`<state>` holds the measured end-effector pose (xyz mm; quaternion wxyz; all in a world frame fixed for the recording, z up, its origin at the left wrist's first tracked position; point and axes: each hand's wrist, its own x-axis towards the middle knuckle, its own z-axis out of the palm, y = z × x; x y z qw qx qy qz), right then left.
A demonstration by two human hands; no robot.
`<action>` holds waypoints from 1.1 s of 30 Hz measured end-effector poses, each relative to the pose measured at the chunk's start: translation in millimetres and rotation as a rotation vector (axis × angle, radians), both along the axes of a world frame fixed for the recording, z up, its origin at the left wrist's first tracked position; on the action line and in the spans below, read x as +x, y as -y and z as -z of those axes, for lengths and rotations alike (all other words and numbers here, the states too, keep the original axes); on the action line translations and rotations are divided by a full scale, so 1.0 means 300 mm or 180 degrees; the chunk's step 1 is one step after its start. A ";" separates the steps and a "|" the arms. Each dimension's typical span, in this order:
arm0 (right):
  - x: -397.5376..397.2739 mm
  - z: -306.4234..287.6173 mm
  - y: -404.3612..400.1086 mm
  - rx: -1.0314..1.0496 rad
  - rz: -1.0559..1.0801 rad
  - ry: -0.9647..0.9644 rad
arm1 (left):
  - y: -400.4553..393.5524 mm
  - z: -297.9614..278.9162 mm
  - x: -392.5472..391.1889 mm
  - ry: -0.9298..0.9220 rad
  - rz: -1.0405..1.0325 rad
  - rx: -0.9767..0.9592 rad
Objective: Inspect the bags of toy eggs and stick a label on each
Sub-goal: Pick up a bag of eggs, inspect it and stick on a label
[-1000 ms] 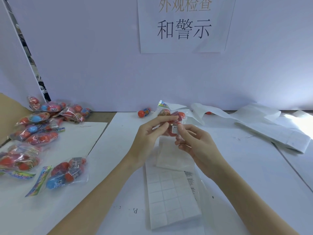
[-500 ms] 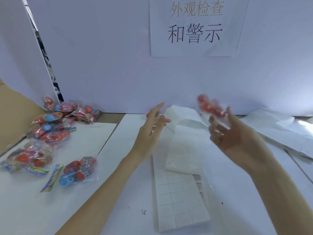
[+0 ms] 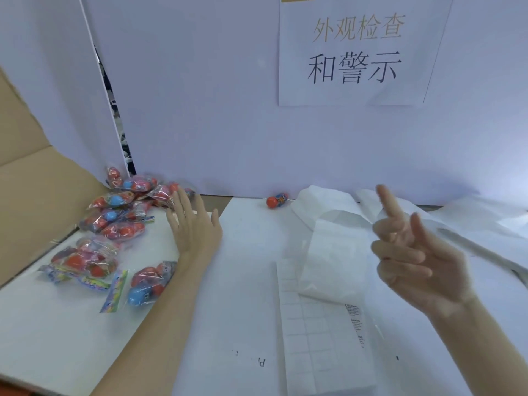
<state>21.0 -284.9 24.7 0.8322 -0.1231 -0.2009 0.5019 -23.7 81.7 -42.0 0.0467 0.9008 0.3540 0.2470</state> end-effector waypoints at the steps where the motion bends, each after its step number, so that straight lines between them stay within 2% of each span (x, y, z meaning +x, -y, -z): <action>1: -0.001 0.023 -0.013 0.0055 -0.0080 0.0087 | -0.016 0.001 0.011 -0.0138 -0.0053 -0.0008; 5: 0.012 0.061 -0.039 -0.0202 -0.0200 0.0295 | -0.075 -0.018 0.056 -0.0208 0.0033 0.0344; 7: 0.031 0.078 -0.033 -0.0534 -0.0007 0.0434 | -0.134 -0.028 0.063 -0.0141 0.0111 0.0518; 11: 0.044 0.088 -0.038 -0.0815 0.0344 0.0627 | -0.180 -0.017 0.069 -0.0145 -0.0011 0.0256; 19: 0.025 0.074 -0.064 -0.0940 0.0596 0.0632 | -0.152 -0.010 0.062 0.0062 0.0193 0.0647; 22: 0.021 0.076 -0.075 -0.1003 0.0625 0.0558 | -0.147 -0.004 0.055 0.0268 0.0312 0.0585; 24: 0.019 0.084 -0.080 -0.1094 0.0686 0.0458 | -0.144 -0.009 0.054 0.0453 0.0541 0.0692; 28: 0.014 0.079 -0.092 -0.1435 0.0853 0.0258 | -0.096 -0.042 0.043 0.0748 0.1223 0.2066; 30: 0.015 0.078 -0.092 -0.1648 0.1014 0.0113 | -0.014 -0.064 0.041 0.1049 0.1649 0.2039; 33: 0.020 0.081 -0.088 -0.1837 0.1233 0.0057 | 0.167 -0.095 0.032 0.1514 0.2269 0.1415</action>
